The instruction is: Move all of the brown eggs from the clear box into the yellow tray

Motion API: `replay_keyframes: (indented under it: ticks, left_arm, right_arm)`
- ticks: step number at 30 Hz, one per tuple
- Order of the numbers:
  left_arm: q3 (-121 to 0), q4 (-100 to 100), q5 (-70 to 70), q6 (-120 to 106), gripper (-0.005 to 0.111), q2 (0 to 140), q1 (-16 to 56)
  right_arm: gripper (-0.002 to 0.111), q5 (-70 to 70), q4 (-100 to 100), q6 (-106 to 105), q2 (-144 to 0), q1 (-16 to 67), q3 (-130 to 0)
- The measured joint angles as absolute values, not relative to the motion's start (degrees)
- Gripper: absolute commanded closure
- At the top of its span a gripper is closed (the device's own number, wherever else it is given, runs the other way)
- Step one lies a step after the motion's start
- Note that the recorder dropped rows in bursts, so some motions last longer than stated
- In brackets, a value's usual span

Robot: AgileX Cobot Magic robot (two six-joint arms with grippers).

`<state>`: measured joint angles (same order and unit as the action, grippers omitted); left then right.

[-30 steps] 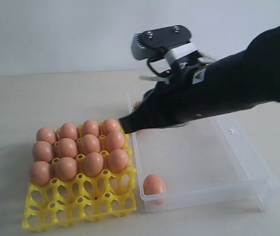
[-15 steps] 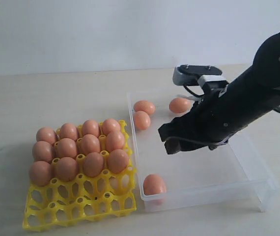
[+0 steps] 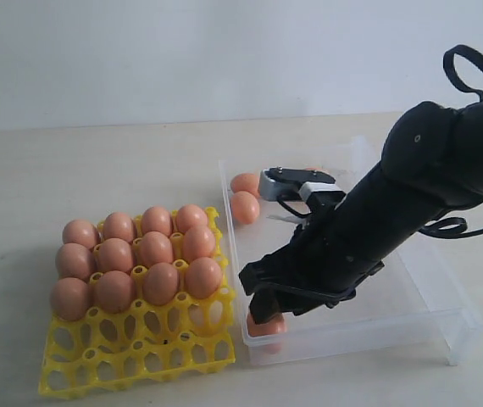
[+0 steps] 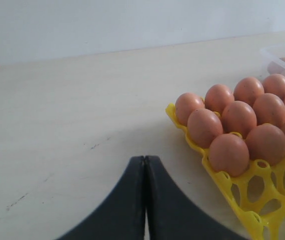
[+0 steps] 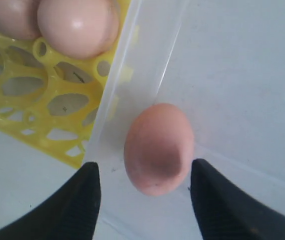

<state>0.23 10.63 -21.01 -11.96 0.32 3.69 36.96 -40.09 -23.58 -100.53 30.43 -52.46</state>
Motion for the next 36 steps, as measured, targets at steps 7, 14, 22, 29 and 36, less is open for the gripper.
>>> replay_keyframes:
  ticks: [7,14,22,29,36]
  left_arm:
    - [0.23,10.63,-21.01,-11.96,0.107,0.32,3.69]
    - [0.23,10.63,-21.01,-11.96,0.107,0.32,3.69]
    - [0.23,10.63,-21.01,-11.96,0.107,0.32,3.69]
    - [0.23,10.63,-21.01,-11.96,0.107,0.32,3.69]
    - [0.23,10.63,-21.01,-11.96,0.107,0.32,3.69]
  right_arm:
    - [0.055,36.22,-40.09,-24.39,-102.23,30.51,-52.46]
    - [0.055,35.13,-40.2,-24.74,-104.23,30.51,-52.46]
    - [0.055,30.72,-42.55,-27.27,-104.7,30.56,-52.46]
    - [0.055,29.08,-43.74,-28.11,-104.94,30.56,-52.7]
    - [0.055,29.61,-43.61,-28.34,-107.32,30.56,-54.83]
